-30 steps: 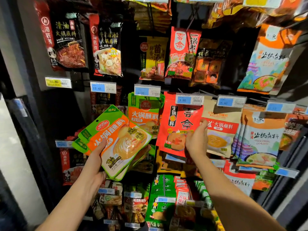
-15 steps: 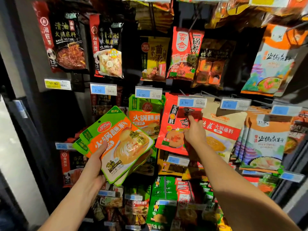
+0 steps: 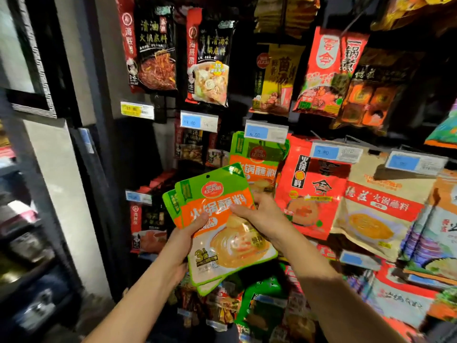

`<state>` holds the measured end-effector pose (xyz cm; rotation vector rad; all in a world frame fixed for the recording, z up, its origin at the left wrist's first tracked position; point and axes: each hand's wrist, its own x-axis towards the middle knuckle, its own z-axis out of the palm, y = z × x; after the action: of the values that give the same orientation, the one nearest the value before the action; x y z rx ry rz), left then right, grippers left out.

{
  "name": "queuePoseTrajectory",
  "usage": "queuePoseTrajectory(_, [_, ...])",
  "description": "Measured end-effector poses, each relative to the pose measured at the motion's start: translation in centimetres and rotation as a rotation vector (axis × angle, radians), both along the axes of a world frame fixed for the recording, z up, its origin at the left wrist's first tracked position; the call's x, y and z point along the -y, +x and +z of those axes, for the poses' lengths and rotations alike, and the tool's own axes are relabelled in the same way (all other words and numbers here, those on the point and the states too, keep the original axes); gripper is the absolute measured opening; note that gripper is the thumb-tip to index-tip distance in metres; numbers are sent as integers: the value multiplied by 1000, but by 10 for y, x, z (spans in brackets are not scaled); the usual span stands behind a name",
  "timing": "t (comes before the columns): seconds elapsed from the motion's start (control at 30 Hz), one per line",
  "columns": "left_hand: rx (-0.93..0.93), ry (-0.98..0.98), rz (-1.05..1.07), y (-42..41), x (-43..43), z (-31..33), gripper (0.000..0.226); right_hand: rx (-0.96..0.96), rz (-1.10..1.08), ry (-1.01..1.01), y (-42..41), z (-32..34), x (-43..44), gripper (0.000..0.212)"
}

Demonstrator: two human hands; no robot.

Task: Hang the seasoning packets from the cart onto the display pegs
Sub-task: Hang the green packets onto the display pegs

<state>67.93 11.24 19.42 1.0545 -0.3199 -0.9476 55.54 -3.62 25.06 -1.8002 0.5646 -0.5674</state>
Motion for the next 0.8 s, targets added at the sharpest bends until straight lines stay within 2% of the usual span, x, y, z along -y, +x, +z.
queuePoseTrajectory(0.07, [-10,-1,-3,0,-2,-1,53,21,-34,61,5,-9,1,9])
queuePoseTrajectory(0.2, [-114,-7,26,1,-6,-4,46,56,-23,151,7,-21,5,19])
queuePoseTrajectory(0.3, [-145,-3,52,4,-9,-9,49,74,-33,178,8,-24,10,22])
queuePoseTrajectory(0.6, [115,102,138,14,-2,-9,25,125,-119,240,-3,-33,27,21])
queuePoseTrajectory(0.8, [33,127,224,27,8,-23,18,174,-206,252,-13,-27,41,21])
